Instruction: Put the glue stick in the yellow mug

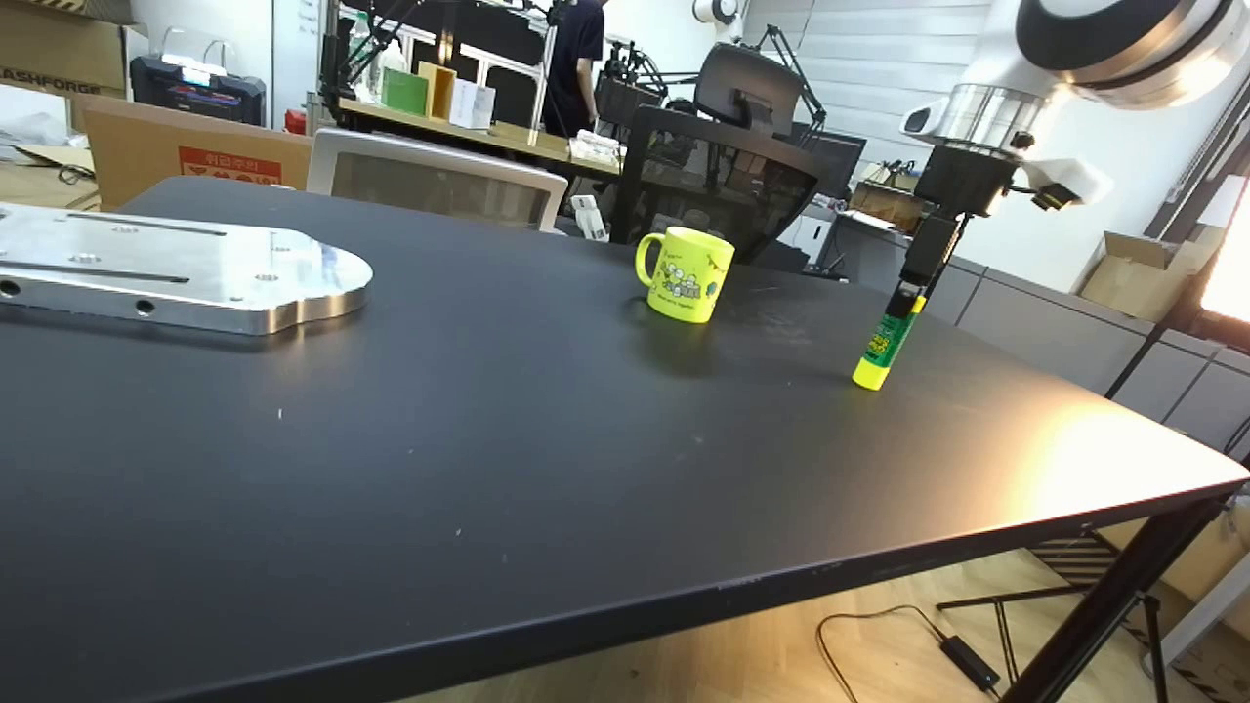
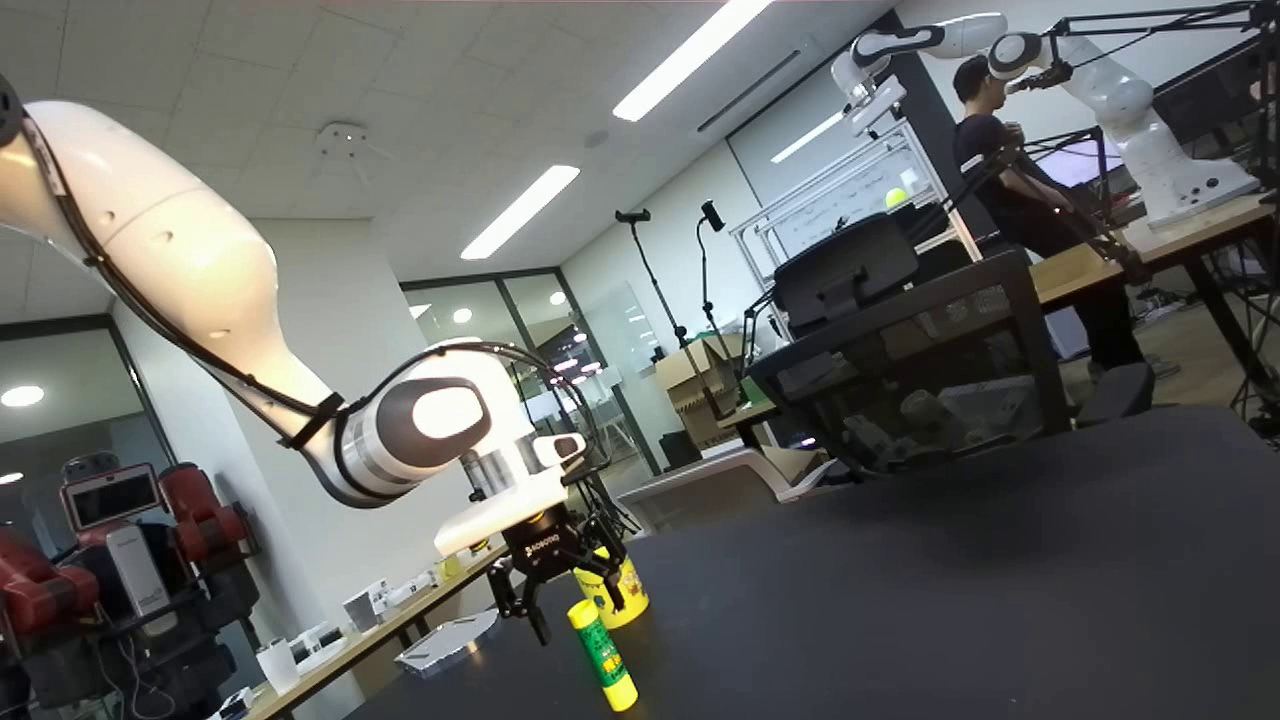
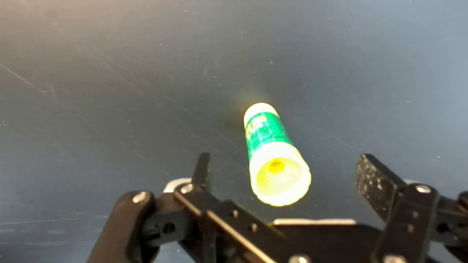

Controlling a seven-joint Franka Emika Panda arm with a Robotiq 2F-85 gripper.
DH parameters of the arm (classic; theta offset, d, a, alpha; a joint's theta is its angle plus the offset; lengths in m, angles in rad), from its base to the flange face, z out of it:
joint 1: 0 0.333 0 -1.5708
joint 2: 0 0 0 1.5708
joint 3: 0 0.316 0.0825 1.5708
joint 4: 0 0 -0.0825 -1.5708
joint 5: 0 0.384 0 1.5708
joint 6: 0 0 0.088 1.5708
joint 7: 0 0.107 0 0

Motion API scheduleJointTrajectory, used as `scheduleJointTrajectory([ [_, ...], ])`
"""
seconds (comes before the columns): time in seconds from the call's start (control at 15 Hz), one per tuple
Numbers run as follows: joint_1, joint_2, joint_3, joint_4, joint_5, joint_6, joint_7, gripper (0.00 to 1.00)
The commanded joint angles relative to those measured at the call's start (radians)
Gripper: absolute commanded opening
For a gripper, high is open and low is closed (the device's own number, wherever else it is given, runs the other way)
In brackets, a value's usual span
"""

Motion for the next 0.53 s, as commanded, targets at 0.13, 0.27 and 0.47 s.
scheduleJointTrajectory([
  [0.13, -0.001, 0.03, -0.01, 0.014, -0.063, 0.009, 0.052, 0.74],
  [0.27, -0.005, 0.03, -0.009, 0.013, -0.072, 0.007, 0.051, 0.71],
  [0.47, -0.017, 0.026, 0.003, 0.013, -0.056, -0.002, 0.04, 0.49],
])
